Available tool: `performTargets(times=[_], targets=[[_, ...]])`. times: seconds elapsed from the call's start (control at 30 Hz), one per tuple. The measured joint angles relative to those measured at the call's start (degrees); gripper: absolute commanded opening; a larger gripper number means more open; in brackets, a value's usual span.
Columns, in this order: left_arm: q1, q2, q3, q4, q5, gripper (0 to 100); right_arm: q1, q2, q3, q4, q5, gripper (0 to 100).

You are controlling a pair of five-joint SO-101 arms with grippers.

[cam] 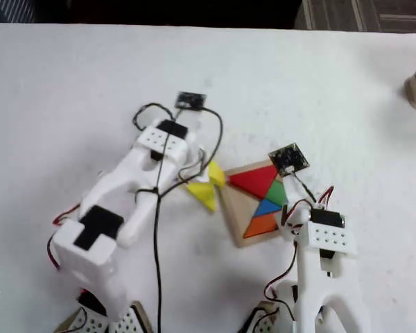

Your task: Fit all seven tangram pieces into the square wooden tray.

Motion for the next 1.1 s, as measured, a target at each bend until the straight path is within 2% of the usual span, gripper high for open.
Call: performTargets(times=[0.3,0.8,1.1], targets=[[-2.1,8.8,-9.1,5.3,0.1,40,0.0,0.0,0.0,0.0,0.0,1.9],[-3.9,9.4,-9.6,8.5,0.1,40,0.0,0.0,0.0,0.0,0.0,1.9],[-10.9,9.4,-9.6,8.5,0.1,40,0.0,0.0,0.0,0.0,0.0,1.9]])
